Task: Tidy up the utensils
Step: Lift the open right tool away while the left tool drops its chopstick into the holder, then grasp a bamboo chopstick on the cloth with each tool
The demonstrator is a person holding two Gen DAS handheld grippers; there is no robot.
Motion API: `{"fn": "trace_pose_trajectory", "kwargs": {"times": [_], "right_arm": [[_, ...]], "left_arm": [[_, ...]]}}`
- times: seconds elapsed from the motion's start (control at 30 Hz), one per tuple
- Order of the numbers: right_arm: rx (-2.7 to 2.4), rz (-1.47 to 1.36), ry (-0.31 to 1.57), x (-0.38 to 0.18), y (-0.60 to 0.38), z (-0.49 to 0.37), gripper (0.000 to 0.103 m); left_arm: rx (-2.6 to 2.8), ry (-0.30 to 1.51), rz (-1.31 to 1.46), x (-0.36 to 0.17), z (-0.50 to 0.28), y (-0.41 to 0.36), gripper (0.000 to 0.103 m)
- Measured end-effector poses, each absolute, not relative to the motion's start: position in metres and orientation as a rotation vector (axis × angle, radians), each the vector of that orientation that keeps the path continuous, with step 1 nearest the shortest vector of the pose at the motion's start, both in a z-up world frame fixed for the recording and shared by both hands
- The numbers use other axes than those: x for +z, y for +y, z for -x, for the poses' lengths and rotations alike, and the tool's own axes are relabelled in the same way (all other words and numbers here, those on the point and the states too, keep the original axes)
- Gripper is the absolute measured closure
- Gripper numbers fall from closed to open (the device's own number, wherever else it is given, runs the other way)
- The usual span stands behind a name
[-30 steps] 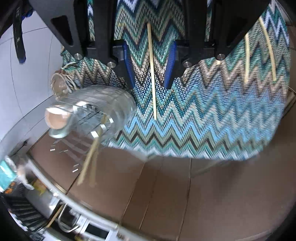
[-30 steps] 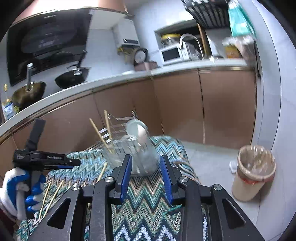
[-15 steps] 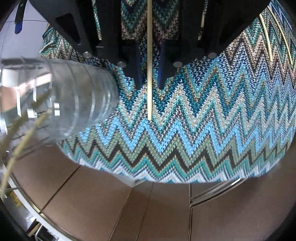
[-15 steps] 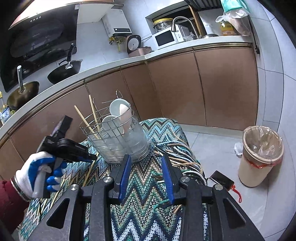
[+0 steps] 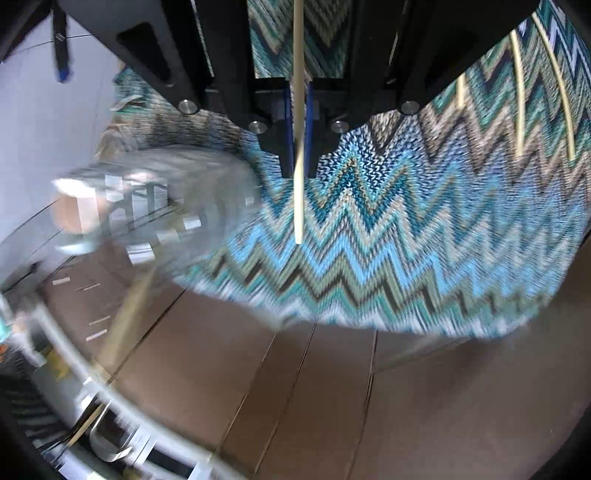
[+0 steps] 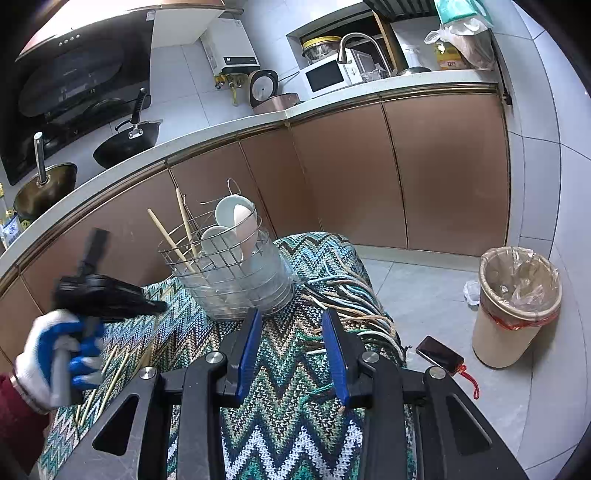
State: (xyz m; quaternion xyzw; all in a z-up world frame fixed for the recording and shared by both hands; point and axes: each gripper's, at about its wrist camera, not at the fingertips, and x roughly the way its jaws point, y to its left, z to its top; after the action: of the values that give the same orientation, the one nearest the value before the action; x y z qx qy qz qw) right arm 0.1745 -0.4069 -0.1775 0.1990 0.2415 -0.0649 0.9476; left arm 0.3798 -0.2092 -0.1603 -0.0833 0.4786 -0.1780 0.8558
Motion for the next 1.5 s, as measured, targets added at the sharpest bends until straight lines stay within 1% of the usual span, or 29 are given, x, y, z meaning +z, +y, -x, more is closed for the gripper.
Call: {"fn": "trace_pose_trajectory", "kwargs": {"times": [0.13,0.27,0.33,0.43,0.47,0.57,0.67,0.77,0.83,0.87,0.97,1.0,1.07,1.17,1.33,1.5], "right_arm": [[-0.13,-0.408,0.488,-0.177,-0.405,-0.174,0.071],[-0.119,-0.398,0.487,-0.176,-0.398,-0.176,0.071],[-0.114,-0.391,0.487,-0.176,-0.395,-0.177,0.071],[-0.108,-0.379,0.487,-0.175,-0.392,-0.178,0.069],[-0.108,-0.375,0.486,-0.176,-0.391,-0.178,0.069],[-0.112,-0.373,0.487,-0.178,-0.395,-0.179,0.068],[-0.117,-0.376,0.491,-0.18,-0.398,-0.181,0.068],[-0.123,-0.377,0.495,-0.183,-0.402,-0.183,0.068],[-0.126,-0.381,0.499,-0.187,-0.404,-0.184,0.068],[-0.128,-0.383,0.501,-0.188,-0.404,-0.185,0.068],[-0.132,-0.385,0.502,-0.19,-0.406,-0.186,0.067],[-0.135,-0.384,0.502,-0.189,-0.405,-0.186,0.066],[-0.14,-0.378,0.505,-0.188,-0.403,-0.187,0.065],[-0.147,-0.366,0.508,-0.184,-0.398,-0.185,0.063],[-0.164,-0.314,0.512,-0.17,-0.383,-0.178,0.06],[-0.175,-0.265,0.519,-0.153,-0.364,-0.172,0.059]], "left_arm": [[-0.447,0.804,0.231,-0.099,-0.336,-0.2,0.098],[-0.5,0.541,0.254,-0.031,-0.303,-0.212,0.098],[-0.496,0.434,0.259,-0.009,-0.296,-0.223,0.098],[-0.455,0.274,0.247,0.014,-0.292,-0.243,0.098],[-0.433,0.217,0.237,0.017,-0.29,-0.253,0.098],[-0.388,0.125,0.211,0.014,-0.299,-0.275,0.098],[-0.336,0.086,0.194,0.007,-0.315,-0.291,0.098],[-0.292,0.074,0.175,-0.013,-0.328,-0.304,0.098],[-0.278,0.082,0.163,-0.029,-0.334,-0.307,0.098],[-0.275,0.091,0.163,-0.038,-0.336,-0.307,0.097],[-0.278,0.111,0.159,-0.05,-0.335,-0.303,0.096],[-0.279,0.118,0.159,-0.052,-0.335,-0.302,0.095],[-0.294,0.139,0.165,-0.052,-0.333,-0.298,0.086],[-0.303,0.153,0.164,-0.05,-0.325,-0.29,0.077],[-0.333,0.179,0.139,-0.04,-0.302,-0.271,0.075],[-0.342,0.224,0.11,-0.035,-0.276,-0.24,0.073]]}}
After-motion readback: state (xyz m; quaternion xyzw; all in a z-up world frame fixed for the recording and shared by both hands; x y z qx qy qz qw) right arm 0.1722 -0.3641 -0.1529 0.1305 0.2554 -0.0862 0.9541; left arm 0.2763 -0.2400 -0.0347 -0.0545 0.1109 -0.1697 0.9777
